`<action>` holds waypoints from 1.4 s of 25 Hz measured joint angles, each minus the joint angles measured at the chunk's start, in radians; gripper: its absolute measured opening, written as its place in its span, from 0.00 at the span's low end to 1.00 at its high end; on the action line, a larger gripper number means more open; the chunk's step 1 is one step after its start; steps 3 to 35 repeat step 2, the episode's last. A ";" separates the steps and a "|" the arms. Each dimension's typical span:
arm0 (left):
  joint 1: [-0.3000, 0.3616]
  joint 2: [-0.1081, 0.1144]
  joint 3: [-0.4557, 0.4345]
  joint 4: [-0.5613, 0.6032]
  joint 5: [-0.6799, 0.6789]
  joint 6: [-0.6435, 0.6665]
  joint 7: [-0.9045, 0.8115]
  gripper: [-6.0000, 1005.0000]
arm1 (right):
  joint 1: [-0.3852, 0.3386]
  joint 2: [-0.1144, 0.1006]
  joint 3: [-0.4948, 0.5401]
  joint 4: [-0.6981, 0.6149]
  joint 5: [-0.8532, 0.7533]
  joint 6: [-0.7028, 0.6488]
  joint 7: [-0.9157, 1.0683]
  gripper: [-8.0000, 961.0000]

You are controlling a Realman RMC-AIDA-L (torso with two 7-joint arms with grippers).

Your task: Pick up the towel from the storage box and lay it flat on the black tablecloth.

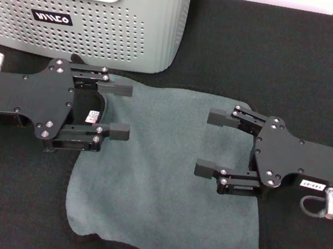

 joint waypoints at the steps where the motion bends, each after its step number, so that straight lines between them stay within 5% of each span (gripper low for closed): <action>1: 0.000 -0.001 0.000 0.000 0.003 -0.002 0.002 0.61 | 0.000 0.000 0.000 0.000 0.000 0.000 0.000 0.91; 35: -0.001 -0.002 0.000 0.000 0.005 -0.004 0.003 0.61 | -0.002 0.001 0.000 0.000 0.000 0.006 -0.003 0.91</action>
